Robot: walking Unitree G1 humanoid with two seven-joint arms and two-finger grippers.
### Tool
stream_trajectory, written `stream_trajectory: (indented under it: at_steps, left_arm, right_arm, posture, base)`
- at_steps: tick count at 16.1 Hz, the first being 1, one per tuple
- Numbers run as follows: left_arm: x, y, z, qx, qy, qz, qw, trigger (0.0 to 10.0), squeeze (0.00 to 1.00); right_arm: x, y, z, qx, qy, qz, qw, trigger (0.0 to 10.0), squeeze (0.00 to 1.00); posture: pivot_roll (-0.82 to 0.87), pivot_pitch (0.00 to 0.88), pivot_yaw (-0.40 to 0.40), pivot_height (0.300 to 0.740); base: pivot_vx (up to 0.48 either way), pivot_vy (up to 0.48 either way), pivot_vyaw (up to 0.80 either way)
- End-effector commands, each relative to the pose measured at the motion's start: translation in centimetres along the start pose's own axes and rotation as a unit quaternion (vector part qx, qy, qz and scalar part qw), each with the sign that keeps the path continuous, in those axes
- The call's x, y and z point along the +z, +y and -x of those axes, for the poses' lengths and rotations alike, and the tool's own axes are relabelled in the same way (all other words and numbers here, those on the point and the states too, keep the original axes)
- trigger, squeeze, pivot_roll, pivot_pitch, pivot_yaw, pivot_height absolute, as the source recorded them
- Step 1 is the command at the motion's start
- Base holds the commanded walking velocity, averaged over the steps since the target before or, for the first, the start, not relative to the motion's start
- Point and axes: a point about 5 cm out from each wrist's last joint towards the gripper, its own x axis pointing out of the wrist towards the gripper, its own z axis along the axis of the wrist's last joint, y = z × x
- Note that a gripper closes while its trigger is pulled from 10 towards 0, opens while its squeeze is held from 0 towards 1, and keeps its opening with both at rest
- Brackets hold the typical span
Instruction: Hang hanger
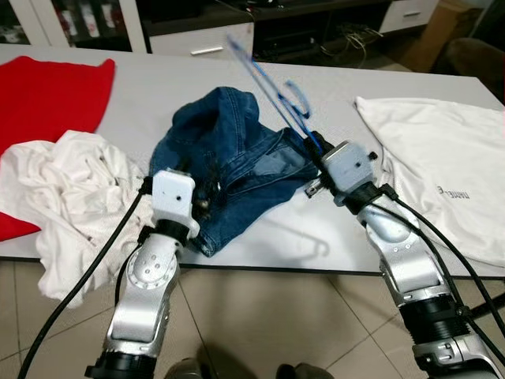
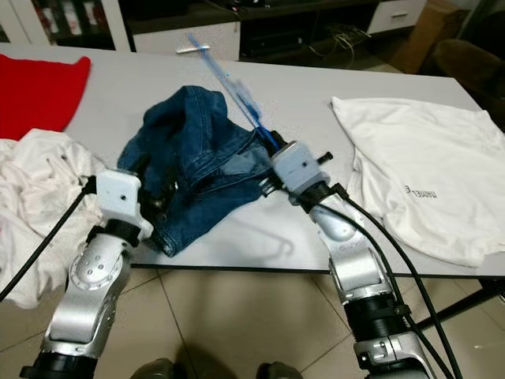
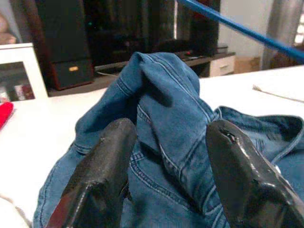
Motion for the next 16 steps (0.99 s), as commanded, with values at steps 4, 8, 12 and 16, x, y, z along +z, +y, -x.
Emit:
stream_trajectory:
  at_steps: [4, 8, 12, 16]
  left_arm:
    - [1.3, 0.9, 0.2, -0.027, -0.039, -0.080, 0.996, 10.0, 0.00]
    - [1.7, 0.7, -0.2, -0.033, -0.051, -0.088, 0.994, 10.0, 0.00]
    - [1.4, -0.6, -0.4, -0.055, -0.049, -0.079, 0.994, 10.0, 0.00]
    - [1.5, -0.7, -0.8, -0.065, -0.051, -0.079, 0.993, 10.0, 0.00]
  right_arm:
    - [0.4, -0.7, -0.4, -0.006, -0.032, 0.061, 0.998, 10.0, 0.00]
    - [0.3, -0.9, -0.8, -0.025, -0.041, 0.071, 0.996, 10.0, 0.00]
    - [-0.2, -0.6, -0.7, -0.037, -0.035, 0.055, 0.997, 10.0, 0.00]
    - [-0.7, -1.2, -0.7, -0.062, -0.019, 0.018, 0.998, 10.0, 0.00]
  posture:
    - [0.07, 0.029, -0.055, 0.740]
    - [0.06, 0.015, -0.047, 0.740]
    - [0.05, 0.005, -0.021, 0.740]
    - [0.04, 0.009, -0.014, 0.740]
  base:
    - [0.000, 0.000, 0.00]
    - [0.000, 0.000, 0.00]
    - [0.000, -0.412, 0.00]
    - [0.000, -0.480, 0.00]
